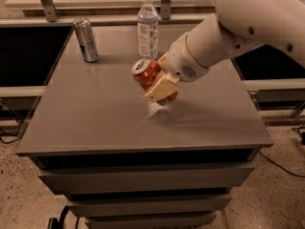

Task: Knock coke can over

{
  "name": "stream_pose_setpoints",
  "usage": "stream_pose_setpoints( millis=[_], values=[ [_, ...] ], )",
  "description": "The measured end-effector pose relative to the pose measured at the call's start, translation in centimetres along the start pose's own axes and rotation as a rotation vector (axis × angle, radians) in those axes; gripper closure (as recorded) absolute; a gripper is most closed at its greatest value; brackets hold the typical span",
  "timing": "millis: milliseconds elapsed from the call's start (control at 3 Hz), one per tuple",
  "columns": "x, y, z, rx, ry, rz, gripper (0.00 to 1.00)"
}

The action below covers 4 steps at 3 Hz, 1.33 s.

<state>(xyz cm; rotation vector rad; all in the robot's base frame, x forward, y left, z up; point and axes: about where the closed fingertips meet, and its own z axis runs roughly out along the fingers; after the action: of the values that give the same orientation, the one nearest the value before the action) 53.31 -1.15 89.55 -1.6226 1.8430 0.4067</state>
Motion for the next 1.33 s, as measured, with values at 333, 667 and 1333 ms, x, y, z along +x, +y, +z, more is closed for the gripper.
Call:
stream_pose_setpoints(
  millis=[333,667,1333],
  values=[
    [2.7,0.3,-1.5,-0.013,0.134,-0.012,1.0],
    [4.9,0.6,-3.0,-0.018,0.254,-0.02,1.0],
    [9.1,0.8,-5.3,-0.031,0.449,-0.037,1.0]
  ],
)
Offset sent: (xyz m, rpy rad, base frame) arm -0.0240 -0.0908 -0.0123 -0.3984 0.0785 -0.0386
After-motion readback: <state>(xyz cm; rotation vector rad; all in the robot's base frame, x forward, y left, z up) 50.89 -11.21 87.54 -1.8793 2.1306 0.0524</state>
